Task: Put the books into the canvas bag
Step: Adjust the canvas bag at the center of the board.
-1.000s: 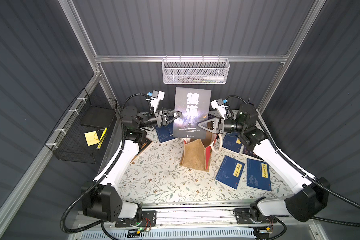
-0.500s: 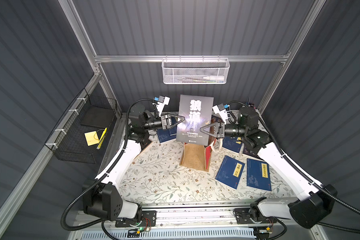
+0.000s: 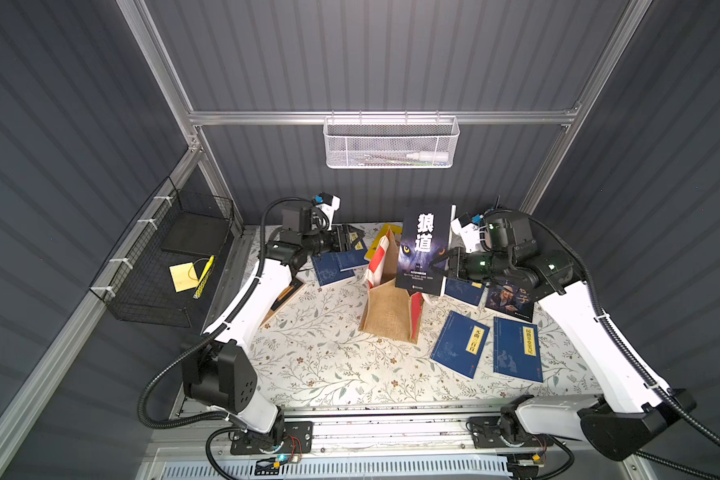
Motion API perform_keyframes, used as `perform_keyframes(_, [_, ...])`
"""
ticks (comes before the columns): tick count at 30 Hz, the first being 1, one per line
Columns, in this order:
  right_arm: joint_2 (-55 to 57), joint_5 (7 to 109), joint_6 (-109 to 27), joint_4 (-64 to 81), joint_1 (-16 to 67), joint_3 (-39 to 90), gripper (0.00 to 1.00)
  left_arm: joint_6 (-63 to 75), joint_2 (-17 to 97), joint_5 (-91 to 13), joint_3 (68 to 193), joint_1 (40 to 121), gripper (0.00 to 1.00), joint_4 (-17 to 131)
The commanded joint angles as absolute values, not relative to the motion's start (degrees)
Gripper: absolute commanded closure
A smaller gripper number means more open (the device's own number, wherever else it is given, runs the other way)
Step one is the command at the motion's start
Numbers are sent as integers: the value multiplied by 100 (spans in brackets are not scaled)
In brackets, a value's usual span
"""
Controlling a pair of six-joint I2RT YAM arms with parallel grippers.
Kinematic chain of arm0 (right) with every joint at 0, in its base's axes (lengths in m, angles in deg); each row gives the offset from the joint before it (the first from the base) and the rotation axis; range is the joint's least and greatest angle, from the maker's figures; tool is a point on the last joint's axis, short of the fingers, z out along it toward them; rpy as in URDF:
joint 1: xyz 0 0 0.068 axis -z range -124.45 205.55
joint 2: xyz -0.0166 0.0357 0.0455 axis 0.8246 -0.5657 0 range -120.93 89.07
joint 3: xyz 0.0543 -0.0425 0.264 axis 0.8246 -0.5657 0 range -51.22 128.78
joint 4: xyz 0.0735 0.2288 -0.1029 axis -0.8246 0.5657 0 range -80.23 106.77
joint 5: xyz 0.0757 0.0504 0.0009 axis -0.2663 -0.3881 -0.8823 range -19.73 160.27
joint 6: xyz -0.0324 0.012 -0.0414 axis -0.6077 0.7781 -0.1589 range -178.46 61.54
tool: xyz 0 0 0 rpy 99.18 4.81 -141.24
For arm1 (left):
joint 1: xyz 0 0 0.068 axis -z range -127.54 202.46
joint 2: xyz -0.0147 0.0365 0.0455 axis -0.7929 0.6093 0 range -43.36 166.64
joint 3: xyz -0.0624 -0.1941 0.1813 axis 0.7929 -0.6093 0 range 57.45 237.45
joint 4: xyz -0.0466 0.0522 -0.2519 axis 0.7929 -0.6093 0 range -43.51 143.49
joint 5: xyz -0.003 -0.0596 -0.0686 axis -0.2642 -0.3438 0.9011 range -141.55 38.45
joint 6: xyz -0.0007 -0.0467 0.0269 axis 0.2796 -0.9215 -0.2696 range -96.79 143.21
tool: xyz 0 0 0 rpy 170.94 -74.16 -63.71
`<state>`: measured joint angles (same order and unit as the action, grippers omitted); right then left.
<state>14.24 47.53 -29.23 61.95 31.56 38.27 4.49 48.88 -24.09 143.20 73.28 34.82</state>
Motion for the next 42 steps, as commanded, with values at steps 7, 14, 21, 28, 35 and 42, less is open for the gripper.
perform_keyframes(7, [1215,5657,-3068,6822,3173,4544,100,997,5674,-3195,14902,8038,41,2529])
perform_keyframes(14, [878,5317,-3069,6839,3180,5020,100,833,5597,-3077,14627,8116,72,2623])
perform_keyframes(21, [634,5012,-3157,7148,3173,5481,100,662,5222,-3222,14551,8255,100,2485])
perform_keyframes(28, [450,5106,-3266,7580,2797,5745,100,78,4425,-3991,13902,8471,100,2688])
perform_keyframes(35, [329,5444,-3282,7775,2354,5411,100,-452,3904,-4535,13068,8717,100,2996])
perform_keyframes(42, [140,5477,-3509,8096,2350,5987,100,-404,3882,-4584,13092,8735,100,2839])
